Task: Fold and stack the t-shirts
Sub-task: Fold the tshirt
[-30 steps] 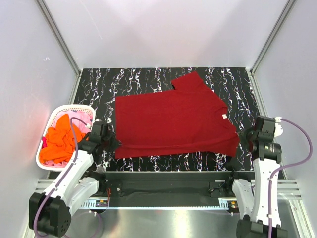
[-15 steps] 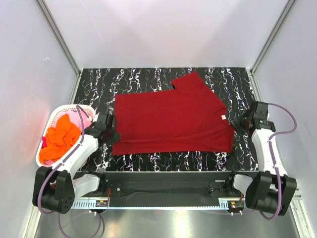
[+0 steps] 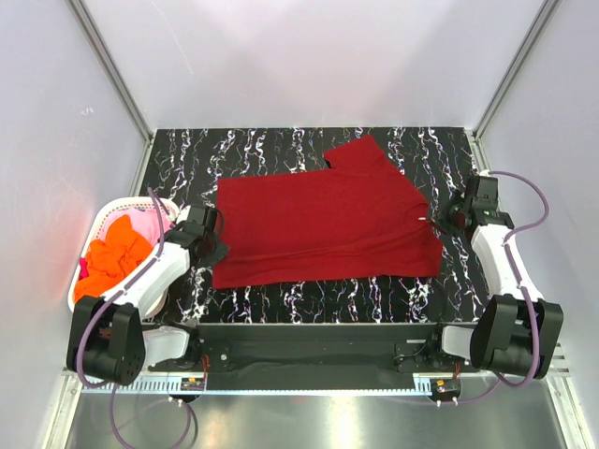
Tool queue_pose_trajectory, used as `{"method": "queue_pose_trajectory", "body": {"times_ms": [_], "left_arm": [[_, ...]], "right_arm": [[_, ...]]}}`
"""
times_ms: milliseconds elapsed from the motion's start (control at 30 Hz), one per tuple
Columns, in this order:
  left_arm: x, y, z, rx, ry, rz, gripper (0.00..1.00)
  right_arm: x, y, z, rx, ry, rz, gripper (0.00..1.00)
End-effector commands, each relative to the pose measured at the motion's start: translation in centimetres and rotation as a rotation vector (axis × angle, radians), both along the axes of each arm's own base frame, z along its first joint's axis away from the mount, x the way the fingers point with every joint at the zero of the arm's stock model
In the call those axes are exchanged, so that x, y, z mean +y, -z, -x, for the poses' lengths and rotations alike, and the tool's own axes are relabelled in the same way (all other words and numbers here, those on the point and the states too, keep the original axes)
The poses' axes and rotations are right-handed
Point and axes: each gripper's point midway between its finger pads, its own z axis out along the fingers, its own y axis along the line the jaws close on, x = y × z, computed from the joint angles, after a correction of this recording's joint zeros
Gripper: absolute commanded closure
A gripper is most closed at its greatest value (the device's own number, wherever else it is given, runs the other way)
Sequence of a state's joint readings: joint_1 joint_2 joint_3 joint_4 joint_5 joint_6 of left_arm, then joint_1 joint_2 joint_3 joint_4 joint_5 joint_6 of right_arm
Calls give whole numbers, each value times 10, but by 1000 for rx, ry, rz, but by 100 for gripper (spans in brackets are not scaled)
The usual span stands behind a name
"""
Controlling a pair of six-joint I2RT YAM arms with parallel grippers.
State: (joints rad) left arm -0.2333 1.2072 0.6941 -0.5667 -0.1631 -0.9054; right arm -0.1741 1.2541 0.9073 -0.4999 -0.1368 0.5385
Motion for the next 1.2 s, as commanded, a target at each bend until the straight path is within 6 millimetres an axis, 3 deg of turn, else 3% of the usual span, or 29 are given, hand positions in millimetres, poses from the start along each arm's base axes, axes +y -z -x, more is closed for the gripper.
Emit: {"method": "queue_pose_trajectory", "body": {"times_ms": [0,167,533,800,967,1167], "left_arm": [[4,-17,-23,-76,-23,-32,100],[7,-16,-25,-72,-39,-47,100],[11,-8,-29,-45,-64,-74,98],[12,-5,-34,-31,-86,-79,95],[13,-6,-39,-33,-99,-89,80],[18,-7,-39,-39,-141,-100,74]], "right_arm": [[-3,-23,-27,-100,-58,103,100],[13,-30,-40,-113,-122,157,100],[0,-37,-53,-117,-88,232,100],[13,-34,-63,-152,-135,184,100],[15,-29,-65,-144,-146,179,100],[23,-23,-66,-138,-174,147,100]]}}
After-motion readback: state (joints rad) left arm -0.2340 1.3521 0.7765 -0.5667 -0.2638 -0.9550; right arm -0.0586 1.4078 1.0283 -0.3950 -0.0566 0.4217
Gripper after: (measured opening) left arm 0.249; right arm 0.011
